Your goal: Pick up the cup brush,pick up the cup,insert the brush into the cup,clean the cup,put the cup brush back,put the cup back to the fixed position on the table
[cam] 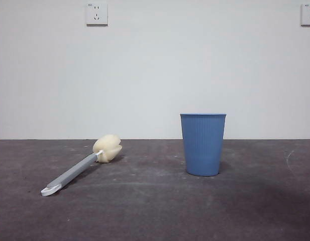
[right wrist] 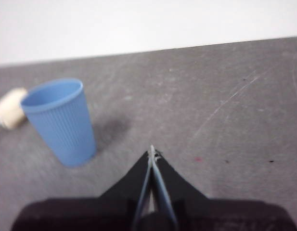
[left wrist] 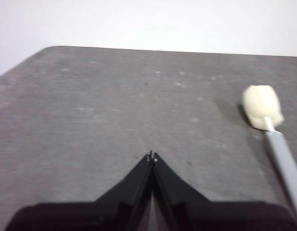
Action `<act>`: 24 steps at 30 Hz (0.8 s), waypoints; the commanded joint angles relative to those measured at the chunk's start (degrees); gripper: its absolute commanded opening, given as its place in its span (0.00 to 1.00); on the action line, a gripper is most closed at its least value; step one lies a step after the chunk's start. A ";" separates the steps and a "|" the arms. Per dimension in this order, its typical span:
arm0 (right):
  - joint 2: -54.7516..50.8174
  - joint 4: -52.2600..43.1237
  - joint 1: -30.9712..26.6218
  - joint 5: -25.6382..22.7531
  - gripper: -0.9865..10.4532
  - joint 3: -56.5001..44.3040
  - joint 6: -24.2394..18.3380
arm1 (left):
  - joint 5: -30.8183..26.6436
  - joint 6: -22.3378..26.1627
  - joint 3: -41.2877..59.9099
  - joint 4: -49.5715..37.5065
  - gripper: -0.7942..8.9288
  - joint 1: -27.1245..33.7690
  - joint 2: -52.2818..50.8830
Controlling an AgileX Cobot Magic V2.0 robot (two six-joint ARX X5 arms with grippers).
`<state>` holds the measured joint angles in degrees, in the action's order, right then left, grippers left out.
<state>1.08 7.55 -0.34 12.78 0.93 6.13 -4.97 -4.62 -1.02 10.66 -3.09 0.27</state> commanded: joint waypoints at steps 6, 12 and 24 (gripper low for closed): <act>0.63 -5.70 0.02 3.78 0.07 2.45 18.12 | 3.65 -6.71 -7.63 6.67 0.08 0.09 0.15; 6.03 -4.33 0.07 7.93 0.07 9.46 18.93 | 7.19 -10.78 -16.72 12.72 0.08 0.09 3.98; 27.85 24.22 1.01 16.65 0.07 35.80 -2.03 | 16.17 -6.14 -34.29 34.95 0.08 0.07 18.03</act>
<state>27.81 28.93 0.43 29.10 34.89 11.18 10.59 -12.78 -35.03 43.90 -3.11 17.76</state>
